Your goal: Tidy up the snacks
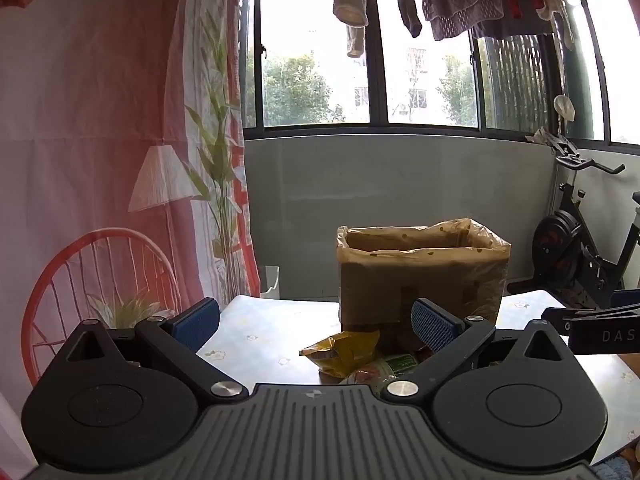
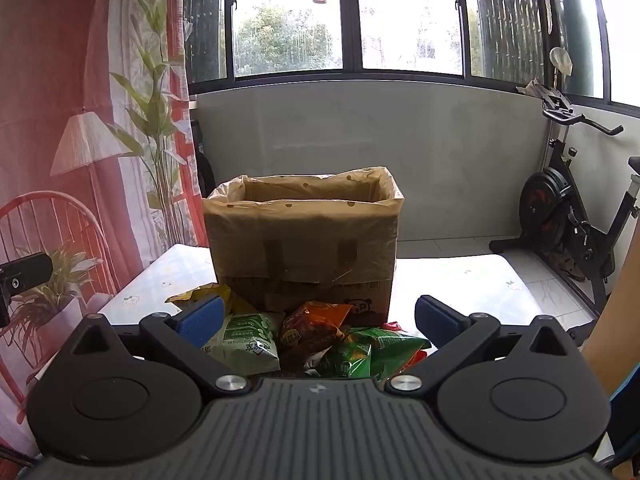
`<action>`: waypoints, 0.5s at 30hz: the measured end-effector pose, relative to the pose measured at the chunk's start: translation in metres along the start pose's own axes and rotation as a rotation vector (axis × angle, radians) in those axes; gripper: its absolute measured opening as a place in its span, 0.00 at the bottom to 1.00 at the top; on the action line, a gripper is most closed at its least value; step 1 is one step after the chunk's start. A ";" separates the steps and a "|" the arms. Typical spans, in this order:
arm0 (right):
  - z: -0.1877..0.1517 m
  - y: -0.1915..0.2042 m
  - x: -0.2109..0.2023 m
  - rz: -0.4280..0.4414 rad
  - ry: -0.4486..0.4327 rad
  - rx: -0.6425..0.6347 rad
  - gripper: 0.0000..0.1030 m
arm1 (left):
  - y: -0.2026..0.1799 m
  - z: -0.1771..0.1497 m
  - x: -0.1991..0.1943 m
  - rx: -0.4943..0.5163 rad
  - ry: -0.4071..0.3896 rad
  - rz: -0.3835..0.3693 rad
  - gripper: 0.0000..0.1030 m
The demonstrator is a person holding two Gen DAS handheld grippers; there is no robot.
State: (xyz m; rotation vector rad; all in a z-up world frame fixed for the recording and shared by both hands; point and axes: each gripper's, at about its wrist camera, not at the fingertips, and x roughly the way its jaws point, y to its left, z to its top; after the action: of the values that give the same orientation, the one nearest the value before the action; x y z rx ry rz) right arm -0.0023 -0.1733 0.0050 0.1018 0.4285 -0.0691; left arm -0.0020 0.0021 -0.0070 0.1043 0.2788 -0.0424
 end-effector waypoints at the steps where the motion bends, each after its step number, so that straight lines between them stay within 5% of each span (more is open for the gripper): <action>1: 0.000 0.000 0.000 -0.001 0.001 -0.001 1.00 | 0.000 0.000 0.001 0.000 0.005 0.005 1.00; 15: -0.003 0.001 0.001 -0.002 -0.005 -0.004 1.00 | -0.003 0.000 0.000 -0.012 0.020 0.009 1.00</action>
State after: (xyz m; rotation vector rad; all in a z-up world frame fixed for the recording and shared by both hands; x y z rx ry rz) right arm -0.0026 -0.1717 0.0017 0.0974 0.4242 -0.0706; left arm -0.0025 -0.0007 -0.0072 0.0942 0.2980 -0.0305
